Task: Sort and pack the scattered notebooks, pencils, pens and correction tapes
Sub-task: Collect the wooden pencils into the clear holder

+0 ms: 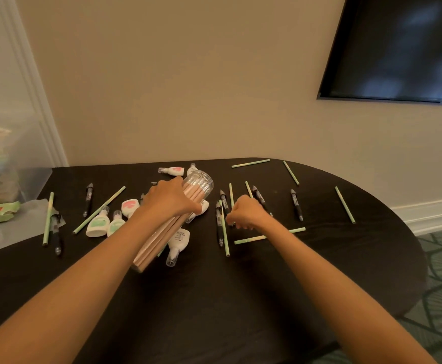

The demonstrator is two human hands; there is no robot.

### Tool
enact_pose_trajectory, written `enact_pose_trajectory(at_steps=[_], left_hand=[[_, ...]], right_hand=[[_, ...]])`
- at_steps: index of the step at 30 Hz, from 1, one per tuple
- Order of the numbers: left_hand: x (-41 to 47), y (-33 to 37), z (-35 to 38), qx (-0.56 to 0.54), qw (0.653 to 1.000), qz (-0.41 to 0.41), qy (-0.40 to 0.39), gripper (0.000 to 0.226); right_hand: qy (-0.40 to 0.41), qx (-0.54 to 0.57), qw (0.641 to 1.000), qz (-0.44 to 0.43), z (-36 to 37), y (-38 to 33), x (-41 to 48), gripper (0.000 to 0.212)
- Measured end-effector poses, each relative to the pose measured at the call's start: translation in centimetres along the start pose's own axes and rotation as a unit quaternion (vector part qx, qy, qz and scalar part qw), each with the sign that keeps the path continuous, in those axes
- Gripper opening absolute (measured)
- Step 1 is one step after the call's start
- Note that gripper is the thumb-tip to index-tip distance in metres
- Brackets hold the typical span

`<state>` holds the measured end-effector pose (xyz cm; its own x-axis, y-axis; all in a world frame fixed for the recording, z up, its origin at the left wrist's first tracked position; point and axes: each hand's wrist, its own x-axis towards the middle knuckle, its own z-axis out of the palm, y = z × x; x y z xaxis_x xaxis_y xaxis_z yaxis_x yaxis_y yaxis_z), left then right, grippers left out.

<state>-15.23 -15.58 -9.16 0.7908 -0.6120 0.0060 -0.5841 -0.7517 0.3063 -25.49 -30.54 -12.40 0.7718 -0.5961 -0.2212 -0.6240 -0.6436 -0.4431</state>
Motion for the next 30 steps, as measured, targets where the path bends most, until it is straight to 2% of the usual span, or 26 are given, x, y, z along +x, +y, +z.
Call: enact_pose_trajectory(at_steps=[4, 13, 16, 19, 22, 24, 26, 28, 30], left_hand=[[0.2, 0.2, 0.3, 0.002, 1.0, 0.001, 0.003, 0.055], [0.1, 0.5, 0.6, 0.003, 1.0, 0.0, -0.006, 0.069], [0.2, 0.3, 0.4, -0.002, 1.0, -0.001, -0.007, 0.067], [0.6, 0.0, 0.1, -0.002, 1.0, -0.003, 0.001, 0.063], [0.8, -0.2, 0.1, 0.0, 1.0, -0.003, 0.004, 0.065], [0.9, -0.2, 0.2, 0.004, 1.0, 0.001, 0.001, 0.066], [0.9, -0.2, 0.3, 0.012, 1.0, 0.003, -0.009, 0.067], [0.8, -0.4, 0.3, 0.029, 0.999, 0.005, -0.025, 0.071], [0.6, -1.0, 0.5, 0.043, 0.998, 0.001, -0.035, 0.075]], right_hand=[[0.024, -0.061, 0.998, -0.011, 1.8, -0.9, 0.8, 0.021], [-0.013, -0.014, 0.999, 0.042, 1.7, -1.8, 0.6, 0.023], [-0.043, 0.12, 0.991, 0.041, 0.7, -1.6, 0.3, 0.016], [-0.049, 0.298, 0.953, 0.024, -1.8, -0.9, 0.1, 0.007], [-0.035, 0.395, 0.917, 0.041, -3.6, 0.3, 0.5, 0.01], [-0.022, 0.38, 0.923, 0.053, -3.6, 1.0, 0.9, 0.028], [-0.026, 0.351, 0.933, 0.073, -2.8, 1.4, 1.1, 0.038], [-0.023, 0.27, 0.958, 0.087, -1.7, 1.2, 1.6, 0.035], [0.02, 0.155, 0.984, 0.082, -0.5, 0.8, 2.3, 0.023]])
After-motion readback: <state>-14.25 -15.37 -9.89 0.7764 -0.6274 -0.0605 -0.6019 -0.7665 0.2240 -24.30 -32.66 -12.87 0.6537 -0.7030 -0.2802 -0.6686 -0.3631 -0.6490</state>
